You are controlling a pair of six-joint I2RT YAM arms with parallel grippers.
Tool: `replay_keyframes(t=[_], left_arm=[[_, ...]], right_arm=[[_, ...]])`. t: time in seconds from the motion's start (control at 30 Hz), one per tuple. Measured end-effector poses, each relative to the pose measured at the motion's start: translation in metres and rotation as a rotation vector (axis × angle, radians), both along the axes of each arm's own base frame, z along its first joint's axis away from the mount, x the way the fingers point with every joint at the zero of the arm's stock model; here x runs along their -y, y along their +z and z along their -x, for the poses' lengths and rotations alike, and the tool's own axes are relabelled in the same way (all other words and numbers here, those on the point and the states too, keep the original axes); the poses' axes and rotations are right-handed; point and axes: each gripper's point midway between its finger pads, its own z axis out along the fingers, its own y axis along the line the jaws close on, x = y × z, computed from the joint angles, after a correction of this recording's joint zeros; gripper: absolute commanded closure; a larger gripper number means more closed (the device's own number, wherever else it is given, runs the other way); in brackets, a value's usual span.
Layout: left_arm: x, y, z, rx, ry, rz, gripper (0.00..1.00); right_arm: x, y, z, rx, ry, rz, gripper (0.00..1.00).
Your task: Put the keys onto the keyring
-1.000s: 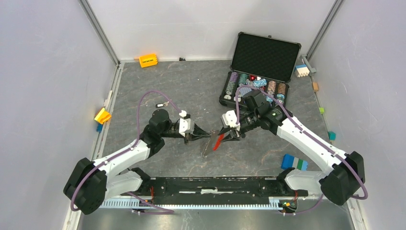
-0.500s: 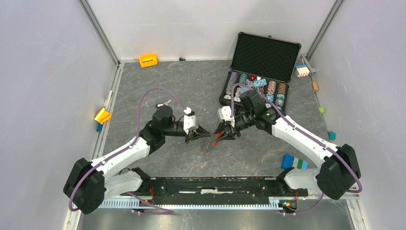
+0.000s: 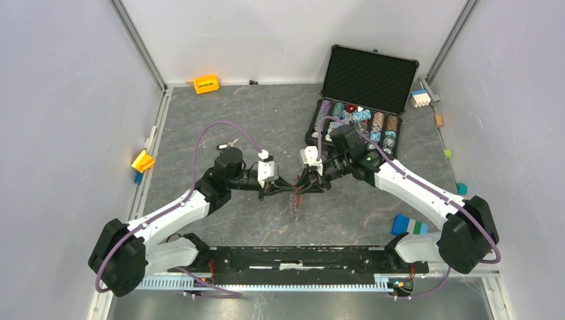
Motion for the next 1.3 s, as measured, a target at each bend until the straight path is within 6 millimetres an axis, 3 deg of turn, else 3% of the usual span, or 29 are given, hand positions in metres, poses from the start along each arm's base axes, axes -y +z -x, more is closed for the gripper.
replay_keyframes(t=[0.77,1.3], left_arm=[[0.0007,-0.0027,-0.0009,-0.032,0.020,-0.009,0.98],[-0.0002,-0.0061,0.0053,-0.018,-0.020,-0.018,0.98]], right_arm=[[-0.0049,-0.0029,-0.0051,0.007,-0.028,0.010,1.00],[-0.0036,-0.0085,-0.0042,0.043,-0.016,0.031,1.00]])
